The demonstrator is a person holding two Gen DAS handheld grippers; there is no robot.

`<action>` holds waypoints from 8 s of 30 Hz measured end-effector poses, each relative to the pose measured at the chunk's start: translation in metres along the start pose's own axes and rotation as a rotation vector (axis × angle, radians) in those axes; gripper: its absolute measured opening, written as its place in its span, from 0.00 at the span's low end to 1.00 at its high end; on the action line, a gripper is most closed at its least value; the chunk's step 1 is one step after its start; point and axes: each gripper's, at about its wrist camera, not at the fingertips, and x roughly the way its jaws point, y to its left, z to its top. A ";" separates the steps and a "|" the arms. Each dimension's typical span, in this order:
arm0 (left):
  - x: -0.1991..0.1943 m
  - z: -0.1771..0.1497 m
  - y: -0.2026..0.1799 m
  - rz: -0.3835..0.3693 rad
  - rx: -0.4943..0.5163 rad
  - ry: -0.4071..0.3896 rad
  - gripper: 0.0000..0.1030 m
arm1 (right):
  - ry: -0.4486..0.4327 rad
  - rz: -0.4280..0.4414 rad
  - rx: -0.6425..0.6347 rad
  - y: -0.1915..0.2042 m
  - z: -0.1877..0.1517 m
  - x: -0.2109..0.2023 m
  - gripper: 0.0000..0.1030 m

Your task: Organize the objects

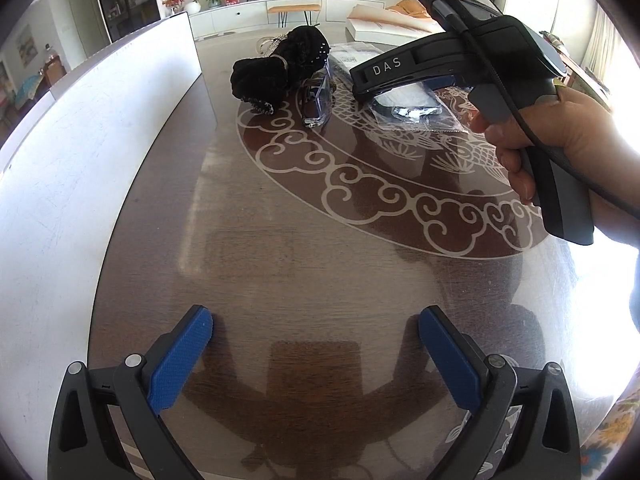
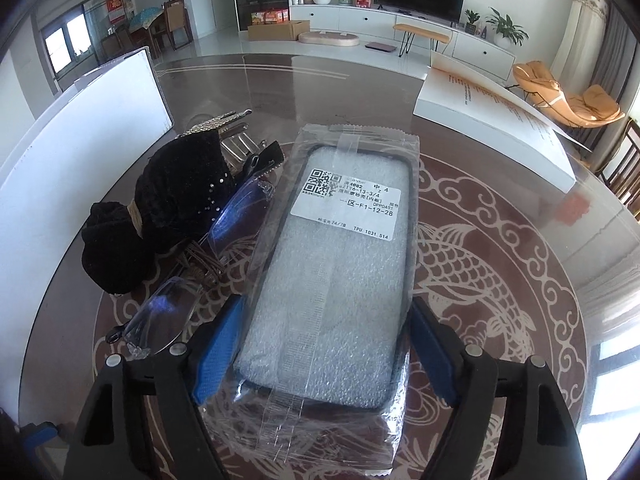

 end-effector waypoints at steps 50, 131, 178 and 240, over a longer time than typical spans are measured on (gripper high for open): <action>0.000 -0.001 0.000 0.003 -0.004 -0.004 1.00 | -0.083 -0.138 0.144 -0.067 -0.212 -0.126 0.97; 0.015 0.018 -0.022 -0.014 0.027 -0.074 1.00 | -0.092 -0.099 0.159 -0.070 -0.213 -0.127 0.97; 0.015 0.015 -0.022 -0.014 0.020 -0.089 1.00 | -0.103 -0.096 0.168 -0.074 -0.213 -0.129 0.97; -0.021 0.020 -0.012 -0.083 0.066 -0.209 0.23 | 0.140 -0.023 0.124 -0.086 -0.158 -0.102 0.75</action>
